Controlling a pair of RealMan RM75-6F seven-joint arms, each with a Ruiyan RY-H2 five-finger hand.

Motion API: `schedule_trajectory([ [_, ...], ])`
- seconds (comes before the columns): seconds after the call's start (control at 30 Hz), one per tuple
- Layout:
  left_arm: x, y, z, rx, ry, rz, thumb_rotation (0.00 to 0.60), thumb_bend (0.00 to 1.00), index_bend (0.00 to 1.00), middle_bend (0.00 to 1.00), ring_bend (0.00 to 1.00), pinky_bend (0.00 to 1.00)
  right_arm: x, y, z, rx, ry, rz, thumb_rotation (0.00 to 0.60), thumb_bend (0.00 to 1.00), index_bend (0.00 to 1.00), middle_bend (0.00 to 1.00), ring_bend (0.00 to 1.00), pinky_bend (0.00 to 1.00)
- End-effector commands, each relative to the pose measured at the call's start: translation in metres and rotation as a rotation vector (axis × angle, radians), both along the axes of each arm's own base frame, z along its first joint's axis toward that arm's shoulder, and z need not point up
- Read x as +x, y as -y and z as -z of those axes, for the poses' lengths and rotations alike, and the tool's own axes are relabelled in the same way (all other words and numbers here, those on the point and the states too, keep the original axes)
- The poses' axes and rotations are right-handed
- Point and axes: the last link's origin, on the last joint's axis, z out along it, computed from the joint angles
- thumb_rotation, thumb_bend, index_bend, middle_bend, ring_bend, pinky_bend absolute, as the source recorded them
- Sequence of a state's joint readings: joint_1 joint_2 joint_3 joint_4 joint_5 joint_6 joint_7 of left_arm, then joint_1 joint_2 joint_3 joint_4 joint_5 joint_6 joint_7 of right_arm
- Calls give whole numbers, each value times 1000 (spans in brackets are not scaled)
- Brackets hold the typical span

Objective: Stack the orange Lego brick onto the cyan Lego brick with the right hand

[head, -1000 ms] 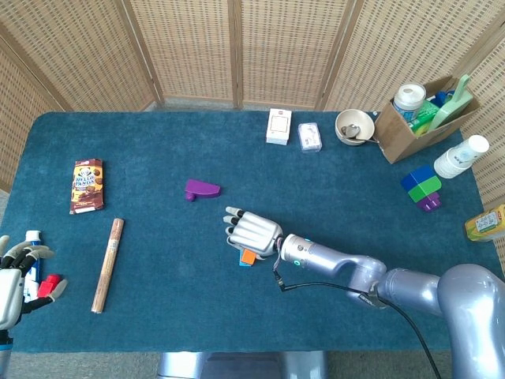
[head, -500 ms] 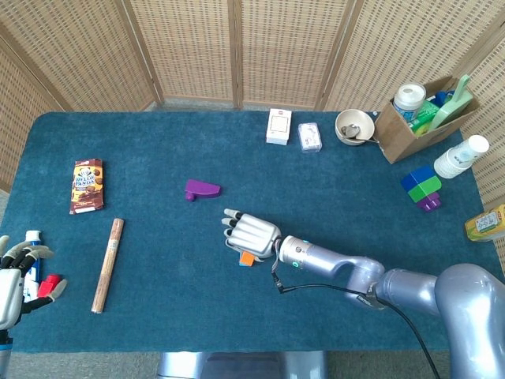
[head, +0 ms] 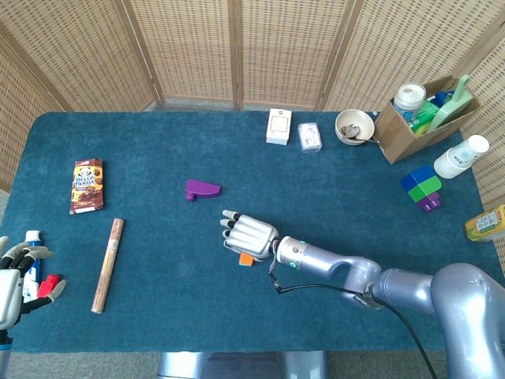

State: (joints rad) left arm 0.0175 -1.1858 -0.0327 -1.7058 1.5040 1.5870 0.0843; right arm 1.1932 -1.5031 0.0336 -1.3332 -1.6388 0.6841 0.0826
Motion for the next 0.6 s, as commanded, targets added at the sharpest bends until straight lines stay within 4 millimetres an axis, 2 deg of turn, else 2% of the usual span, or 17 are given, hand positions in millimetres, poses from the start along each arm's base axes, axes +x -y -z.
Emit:
schedule_trajectory([
  [0.03, 0, 0, 0, 1, 0, 0, 502, 280, 365, 347, 228, 4, 1, 0, 0, 3, 4, 1, 600, 175, 638, 373, 149, 117],
  [0.6, -1, 0, 1, 0, 0, -2, 500, 280, 364, 347, 228, 3, -2, 0, 5, 10, -15, 5, 600, 172, 629, 373, 140, 117],
])
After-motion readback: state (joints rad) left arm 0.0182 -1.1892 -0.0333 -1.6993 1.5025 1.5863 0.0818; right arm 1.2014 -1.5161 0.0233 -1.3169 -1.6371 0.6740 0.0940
